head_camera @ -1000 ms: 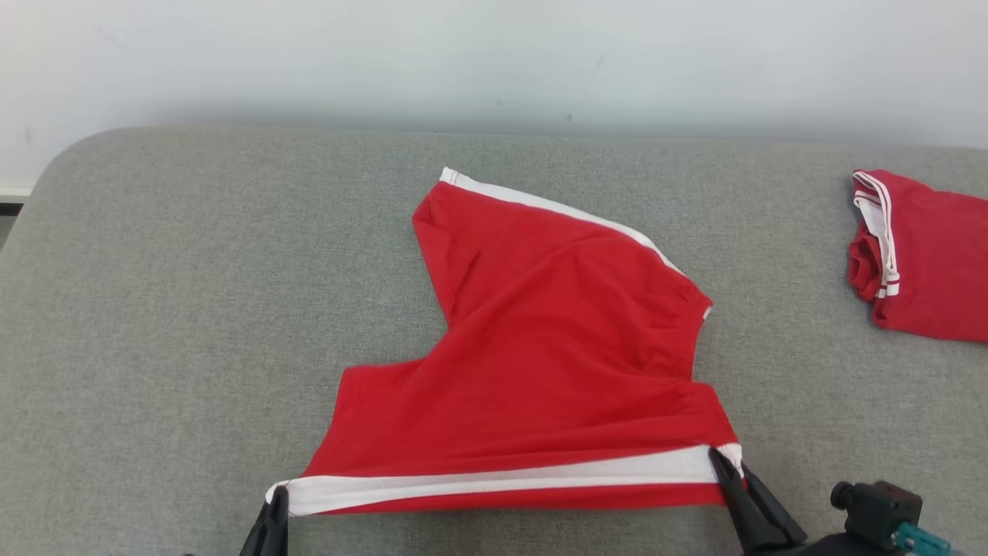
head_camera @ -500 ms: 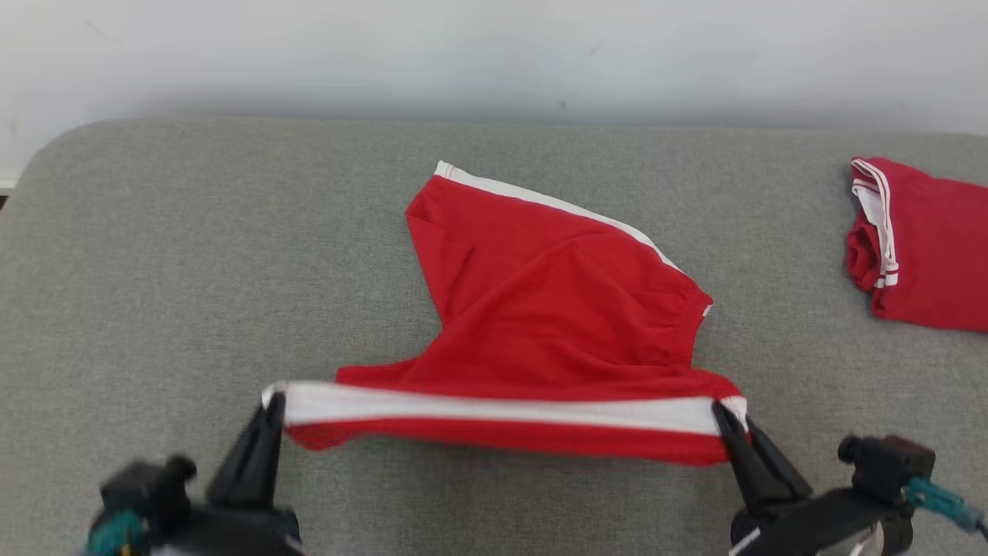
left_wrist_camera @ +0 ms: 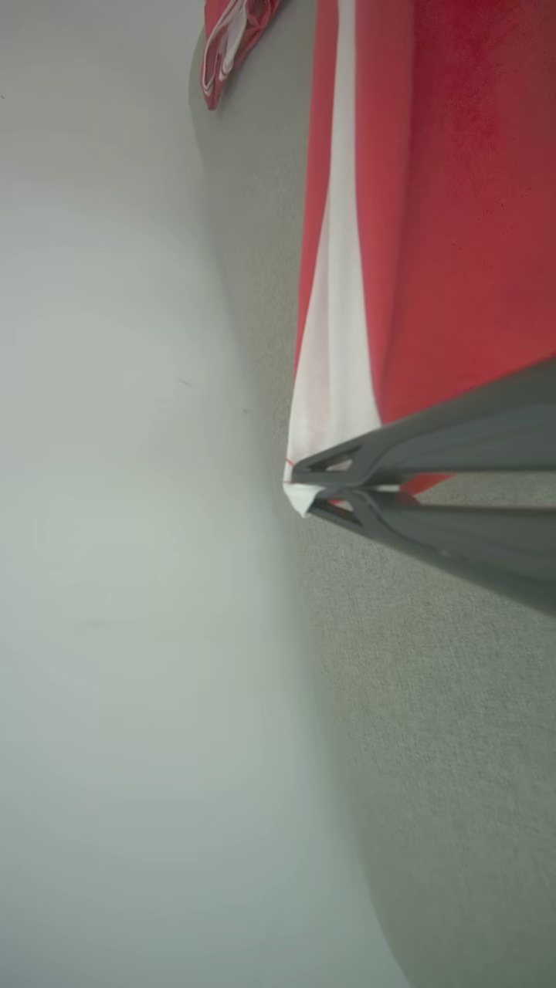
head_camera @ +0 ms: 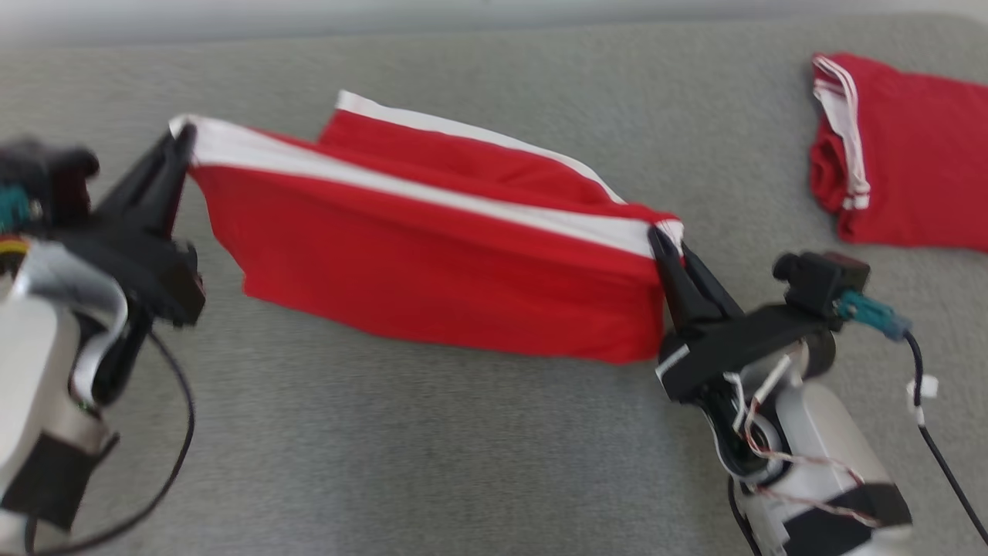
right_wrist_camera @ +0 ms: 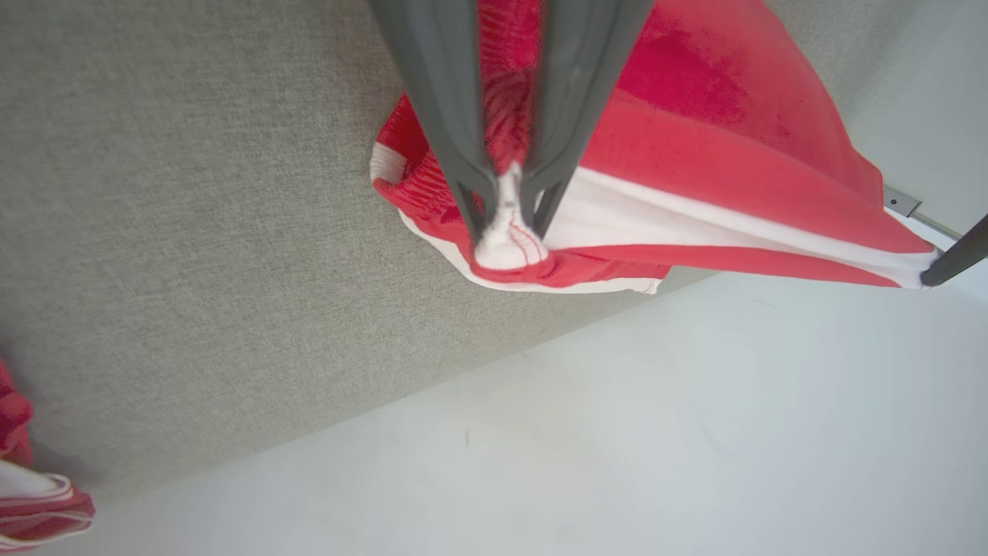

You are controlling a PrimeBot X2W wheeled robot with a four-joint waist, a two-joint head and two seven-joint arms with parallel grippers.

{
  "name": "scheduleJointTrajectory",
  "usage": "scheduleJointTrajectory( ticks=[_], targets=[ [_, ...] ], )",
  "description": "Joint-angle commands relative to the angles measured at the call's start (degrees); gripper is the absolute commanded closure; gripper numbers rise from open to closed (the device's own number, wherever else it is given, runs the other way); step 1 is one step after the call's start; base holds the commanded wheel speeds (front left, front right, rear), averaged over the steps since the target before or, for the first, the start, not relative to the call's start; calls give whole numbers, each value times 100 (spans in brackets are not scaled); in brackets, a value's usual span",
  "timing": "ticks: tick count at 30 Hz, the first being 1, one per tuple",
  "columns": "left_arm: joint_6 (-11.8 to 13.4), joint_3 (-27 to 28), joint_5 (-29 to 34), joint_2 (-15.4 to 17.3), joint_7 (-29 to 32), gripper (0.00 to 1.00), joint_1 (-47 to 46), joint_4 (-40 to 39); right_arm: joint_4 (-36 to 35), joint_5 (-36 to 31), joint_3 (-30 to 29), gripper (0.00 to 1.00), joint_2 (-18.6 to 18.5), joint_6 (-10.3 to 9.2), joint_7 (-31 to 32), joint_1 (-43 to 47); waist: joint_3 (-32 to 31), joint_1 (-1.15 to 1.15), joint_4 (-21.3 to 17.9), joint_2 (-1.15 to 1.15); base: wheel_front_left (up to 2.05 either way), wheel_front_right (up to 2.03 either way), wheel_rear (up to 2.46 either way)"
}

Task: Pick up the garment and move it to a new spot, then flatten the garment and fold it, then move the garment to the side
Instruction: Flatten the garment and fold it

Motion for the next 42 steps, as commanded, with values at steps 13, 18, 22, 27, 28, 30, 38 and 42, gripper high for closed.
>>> scheduleJointTrajectory(
  ticks=[13, 18, 22, 27, 28, 30, 38, 42],
  targets=[
    [-18, -1117, -302, 177, 257, 100, -2103, 1735, 1686, 623, 530, 100, 141, -22, -822, -1651, 1092, -2, -1057, -1, 0, 0, 0],
    [-20, -1677, -363, 168, 291, 100, -2514, 2284, 2042, 947, 929, 100, 157, -21, -1009, -1949, 1149, -2, -1124, -1, 0, 0, 0],
    [-21, -2009, -520, 127, 86, 100, -2638, 2603, 2233, 1131, 1250, 100, 158, -21, -1180, -2042, 1081, -2, -1139, -1, 0, 0, 0],
    [-21, -2225, -683, 56, -395, 0, -2686, 2926, 2147, 1349, 1543, 0, 161, -20, -1391, -2031, 889, -2, -1066, -1, 0, 0, 0],
    [-22, -2278, -722, 27, -461, 0, -2654, 2972, 2103, 1363, 1574, 0, 149, -20, -1442, -2005, 840, -2, -1044, -1, 0, 0, 0],
    [-23, -2352, -822, 16, -631, 0, -2580, 3026, 2008, 1338, 1587, 0, 53, -20, -1552, -1939, 726, -2, -1001, -1, 0, 0, 0],
    [-23, -2358, -1276, 56, -1304, 0, -2222, 3196, 1363, 769, 1109, 0, -395, -20, -1820, -1331, 293, -2, -833, -1, 0, 0, 0],
    [-24, -2308, -1468, -57, -1520, 0, -1905, 3185, 863, 278, 563, 0, -397, -20, -1849, -748, 138, -2, -777, -1, 0, 0, 0]
  ],
)
